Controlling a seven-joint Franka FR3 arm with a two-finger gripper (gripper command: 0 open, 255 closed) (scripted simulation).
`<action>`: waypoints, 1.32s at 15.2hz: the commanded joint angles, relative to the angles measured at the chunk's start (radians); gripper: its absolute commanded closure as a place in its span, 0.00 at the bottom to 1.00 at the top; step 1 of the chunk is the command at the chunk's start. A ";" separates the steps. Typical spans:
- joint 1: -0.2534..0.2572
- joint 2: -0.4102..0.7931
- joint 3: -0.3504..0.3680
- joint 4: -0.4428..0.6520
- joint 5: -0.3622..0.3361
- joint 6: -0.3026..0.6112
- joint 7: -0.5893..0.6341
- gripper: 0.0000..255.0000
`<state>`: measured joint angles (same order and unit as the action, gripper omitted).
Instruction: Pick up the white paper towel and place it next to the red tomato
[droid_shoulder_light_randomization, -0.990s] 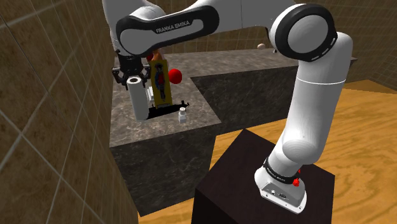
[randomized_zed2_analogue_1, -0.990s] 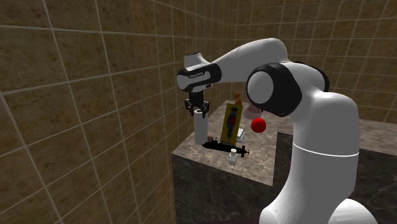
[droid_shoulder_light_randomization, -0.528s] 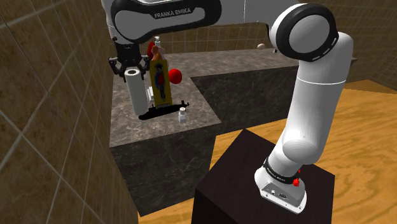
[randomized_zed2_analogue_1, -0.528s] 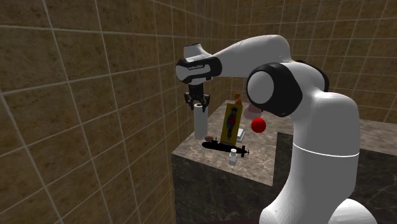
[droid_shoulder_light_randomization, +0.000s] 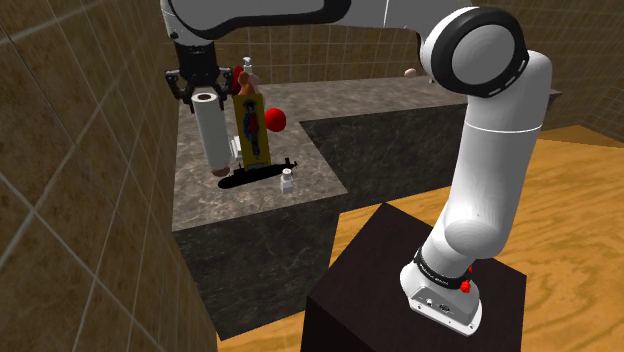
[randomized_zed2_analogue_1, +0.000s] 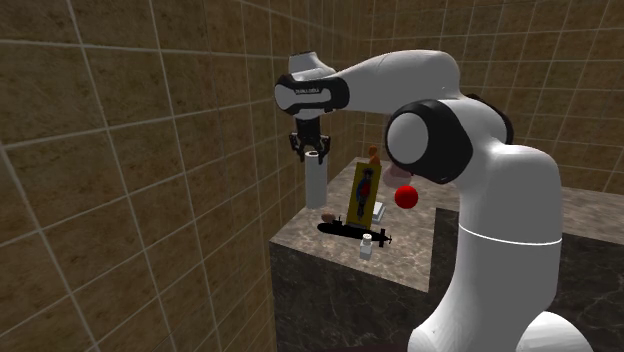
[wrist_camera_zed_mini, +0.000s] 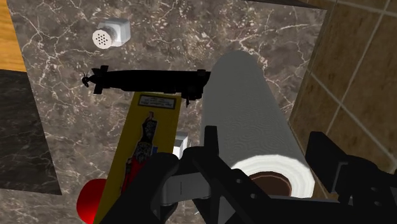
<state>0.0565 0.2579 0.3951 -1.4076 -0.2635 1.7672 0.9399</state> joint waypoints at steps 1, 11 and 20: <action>0.004 0.004 0.001 0.030 -0.001 -0.027 -0.002 1.00; 0.035 0.059 0.004 0.244 -0.022 -0.188 -0.020 1.00; 0.102 0.171 -0.001 0.545 -0.072 -0.379 -0.041 1.00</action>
<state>0.1467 0.4112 0.3957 -0.9082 -0.3272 1.4170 0.9018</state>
